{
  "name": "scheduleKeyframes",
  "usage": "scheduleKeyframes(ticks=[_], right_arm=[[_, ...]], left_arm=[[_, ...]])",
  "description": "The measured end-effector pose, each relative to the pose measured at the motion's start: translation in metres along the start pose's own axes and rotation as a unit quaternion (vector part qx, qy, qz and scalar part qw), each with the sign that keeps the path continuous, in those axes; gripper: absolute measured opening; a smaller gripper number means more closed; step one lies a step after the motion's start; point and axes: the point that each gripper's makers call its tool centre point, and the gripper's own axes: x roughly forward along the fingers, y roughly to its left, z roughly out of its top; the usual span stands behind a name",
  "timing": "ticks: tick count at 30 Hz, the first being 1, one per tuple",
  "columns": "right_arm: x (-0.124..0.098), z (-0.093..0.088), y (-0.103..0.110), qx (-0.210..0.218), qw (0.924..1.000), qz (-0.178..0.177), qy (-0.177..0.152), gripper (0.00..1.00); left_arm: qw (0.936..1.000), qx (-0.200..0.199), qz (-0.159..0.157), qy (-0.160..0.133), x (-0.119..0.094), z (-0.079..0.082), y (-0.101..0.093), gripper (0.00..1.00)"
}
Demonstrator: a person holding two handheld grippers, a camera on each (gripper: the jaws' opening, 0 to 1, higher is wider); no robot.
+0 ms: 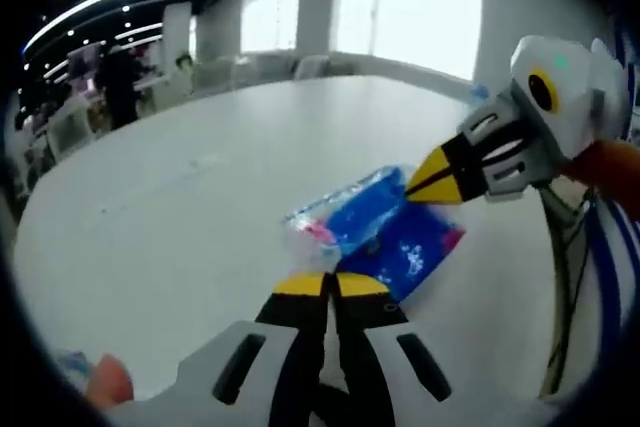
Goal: Arrange the tabletop items into an orderly group along one side of the table until the central work area is clear of visible clutter.
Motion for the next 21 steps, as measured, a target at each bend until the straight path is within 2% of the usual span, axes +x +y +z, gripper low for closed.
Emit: scheduleKeyframes(ticks=[4,10,17,21], right_arm=[[0.012,-0.014,0.0,0.01,0.9999,0.009,0.006,0.01],[0.024,-0.026,0.0,0.017,0.9997,0.015,0.01,0.01],[0.031,-0.031,-0.002,0.026,0.9995,0.016,0.01,0.01],[0.036,-0.034,-0.003,0.032,0.9992,0.018,0.013,0.01]], left_arm=[[1.0,-0.005,0.003,0.006,0.013,-0.006,-0.002,0.0],[0.9997,-0.014,0.007,0.02,0.025,-0.016,-0.007,0.0],[0.9993,-0.022,0.009,0.03,0.03,-0.024,-0.009,0.0],[0.9993,-0.026,0.012,0.027,0.031,-0.023,-0.01,0.0]])
